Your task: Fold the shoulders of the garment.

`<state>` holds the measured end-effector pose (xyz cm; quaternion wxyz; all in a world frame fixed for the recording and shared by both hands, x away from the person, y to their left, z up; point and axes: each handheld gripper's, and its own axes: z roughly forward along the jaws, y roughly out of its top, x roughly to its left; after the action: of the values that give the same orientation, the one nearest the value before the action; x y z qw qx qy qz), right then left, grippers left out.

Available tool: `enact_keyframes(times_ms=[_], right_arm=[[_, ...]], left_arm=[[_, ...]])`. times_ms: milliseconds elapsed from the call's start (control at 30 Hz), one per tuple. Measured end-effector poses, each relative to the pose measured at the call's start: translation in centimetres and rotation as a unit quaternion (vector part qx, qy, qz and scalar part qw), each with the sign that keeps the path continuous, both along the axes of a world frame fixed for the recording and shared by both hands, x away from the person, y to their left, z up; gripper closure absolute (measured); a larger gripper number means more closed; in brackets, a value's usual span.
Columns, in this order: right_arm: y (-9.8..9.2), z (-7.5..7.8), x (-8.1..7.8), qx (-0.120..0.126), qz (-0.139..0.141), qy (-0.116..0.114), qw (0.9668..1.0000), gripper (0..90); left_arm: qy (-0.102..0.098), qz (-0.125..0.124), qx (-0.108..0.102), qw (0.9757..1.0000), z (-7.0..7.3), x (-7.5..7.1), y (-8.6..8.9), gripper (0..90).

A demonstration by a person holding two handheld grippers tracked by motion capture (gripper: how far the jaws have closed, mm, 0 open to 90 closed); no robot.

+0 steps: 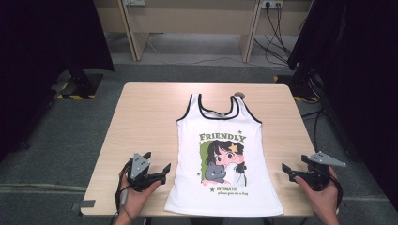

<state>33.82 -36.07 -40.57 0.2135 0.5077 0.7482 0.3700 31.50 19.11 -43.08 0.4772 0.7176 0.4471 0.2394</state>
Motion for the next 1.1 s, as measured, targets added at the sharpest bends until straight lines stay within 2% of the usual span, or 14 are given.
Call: enact_keyframes(times_ms=[333,500,600,667,700,767,800,833,867,933,967,1000,1033,1100], right_arm=[[0.0,0.0,0.0,-0.001,0.001,0.0,1.0,7.6],[0.2,0.0,-0.1,-0.006,0.007,-0.009,0.9999,9.8],[1.4,1.2,0.9,-0.003,0.025,-0.026,0.9993,12.0],[1.4,1.2,0.9,-0.003,0.025,-0.026,0.9993,15.8],[2.2,1.7,1.8,-0.005,0.039,-0.03,0.9988,19.5],[2.2,1.7,1.8,-0.005,0.039,-0.03,0.9988,19.5],[3.1,2.1,3.2,-0.015,0.05,-0.029,0.9982,23.1],[3.1,2.1,3.2,-0.015,0.05,-0.029,0.9982,23.1],[3.9,2.7,5.1,-0.023,0.057,-0.026,0.9978,26.2],[3.9,2.7,5.1,-0.023,0.057,-0.026,0.9978,26.2],[4.8,3.4,7.6,-0.03,0.059,-0.022,0.9976,29.1],[4.8,3.4,7.6,-0.03,0.059,-0.022,0.9976,29.1],[5.8,4.2,10.1,-0.042,0.061,-0.018,0.9971,31.6],[5.8,4.2,10.1,-0.042,0.061,-0.018,0.9971,31.6]], left_arm=[[-0.002,0.0,0.001,1.0,0.0,0.0,0.0,12.9],[-0.006,-0.002,0.004,1.0,0.0,-0.1,-0.1,12.9],[-0.007,-0.004,0.01,0.9999,0.0,-0.2,-0.3,13.0],[-0.007,-0.006,0.015,0.9998,0.0,-0.2,-0.4,13.1],[-0.007,-0.006,0.015,0.9998,0.0,-0.2,-0.4,13.1],[-0.009,-0.008,0.018,0.9998,0.0,-0.3,-0.4,13.1],[-0.009,-0.009,0.018,0.9998,0.0,-0.3,-0.4,13.1],[-0.009,-0.009,0.018,0.9998,0.0,-0.3,-0.4,13.2],[-0.009,-0.009,0.018,0.9998,0.0,-0.3,-0.4,13.2],[-0.007,-0.008,0.016,0.9998,0.0,-0.2,-0.4,13.1],[-0.006,-0.008,0.015,0.9998,0.0,-0.2,-0.4,13.1],[-0.006,-0.008,0.015,0.9998,0.0,-0.2,-0.4,13.2],[-0.006,-0.008,0.015,0.9998,0.0,-0.2,-0.4,13.2],[-0.005,-0.008,0.015,0.9998,0.0,-0.2,-0.4,13.2]])
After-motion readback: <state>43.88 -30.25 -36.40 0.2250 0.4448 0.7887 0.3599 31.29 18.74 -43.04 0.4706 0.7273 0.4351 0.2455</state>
